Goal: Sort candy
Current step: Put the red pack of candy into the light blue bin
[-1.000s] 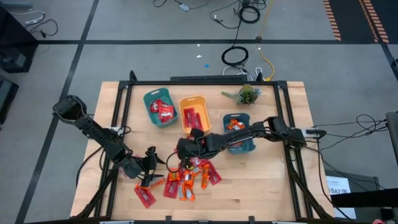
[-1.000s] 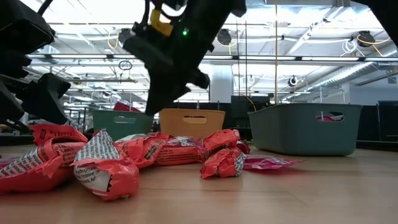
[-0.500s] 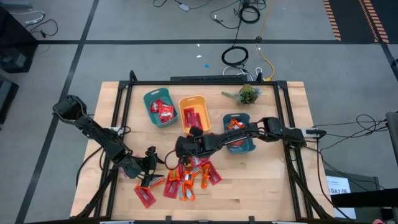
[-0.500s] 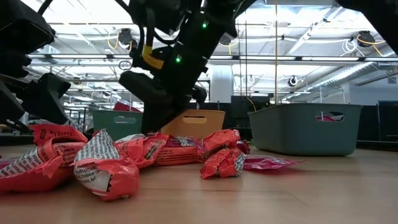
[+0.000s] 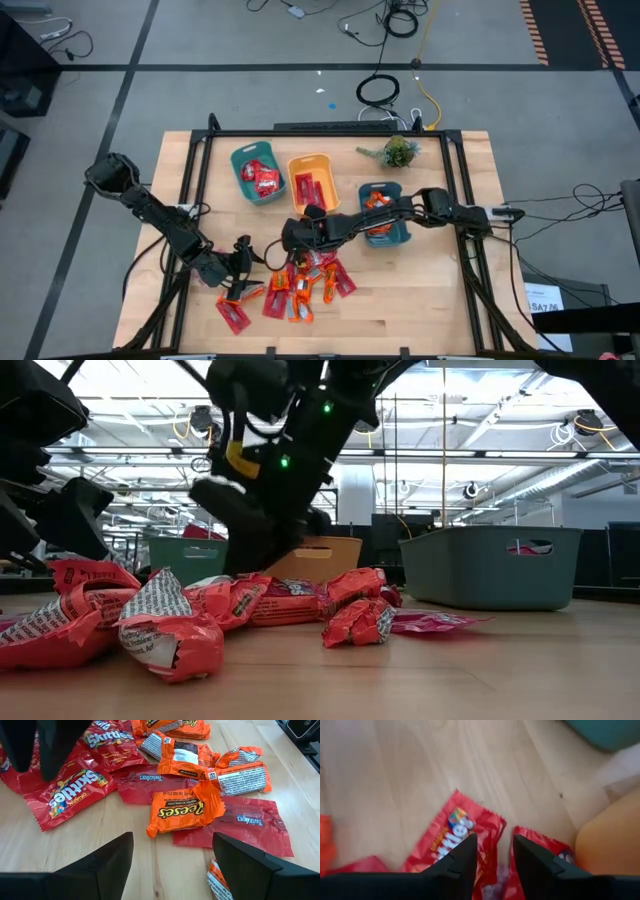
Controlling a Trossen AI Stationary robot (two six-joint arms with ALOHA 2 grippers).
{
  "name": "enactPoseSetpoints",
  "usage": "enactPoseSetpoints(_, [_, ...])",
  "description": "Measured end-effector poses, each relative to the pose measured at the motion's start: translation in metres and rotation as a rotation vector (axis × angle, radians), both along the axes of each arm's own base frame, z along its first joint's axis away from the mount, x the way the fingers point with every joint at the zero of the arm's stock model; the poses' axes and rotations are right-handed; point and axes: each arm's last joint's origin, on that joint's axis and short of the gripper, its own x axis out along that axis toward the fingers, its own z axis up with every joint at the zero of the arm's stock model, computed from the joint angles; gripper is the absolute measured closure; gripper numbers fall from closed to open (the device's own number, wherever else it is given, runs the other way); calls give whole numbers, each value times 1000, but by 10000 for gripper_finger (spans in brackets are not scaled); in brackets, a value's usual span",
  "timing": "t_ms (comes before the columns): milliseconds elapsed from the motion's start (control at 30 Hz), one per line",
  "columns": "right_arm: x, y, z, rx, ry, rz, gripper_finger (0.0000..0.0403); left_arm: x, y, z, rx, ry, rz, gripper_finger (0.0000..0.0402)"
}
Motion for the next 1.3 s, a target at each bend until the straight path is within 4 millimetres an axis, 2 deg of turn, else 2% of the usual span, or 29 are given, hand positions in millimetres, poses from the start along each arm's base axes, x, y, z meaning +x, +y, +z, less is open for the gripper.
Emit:
enactPoseSetpoints(133, [0, 0, -11, -13, 36, -3, 304, 0, 0, 0, -3, -2, 1, 120])
enactPoseSetpoints(233, [1, 0, -16, -16, 42, -4, 349, 0, 0, 0, -5, -4, 1, 120])
enactPoseSetpoints(333, [1, 0, -14, -17, 37, -2, 393, 0, 0, 1, -7, -6, 1, 120])
enactPoseSetpoints(467, [-3, 2, -2, -21, 34, 1, 399, 0, 0, 1, -6, -5, 1, 120])
enactPoseSetpoints(733, [-19, 10, 63, -26, -65, 12, 402, 0, 0, 0, -2, -2, 0, 120])
enactPoseSetpoints(1000, [-58, 17, 139, -131, -151, -33, 403, 0, 0, 0, -3, -2, 0, 120])
enactPoseSetpoints(1167, [-80, 26, 173, -137, -213, -29, 403, 0, 0, 0, -3, -3, 0, 120])
enactPoseSetpoints(1300, [-88, 35, 182, -159, -234, -19, 403, 0, 0, 0, -3, -3, 0, 120])
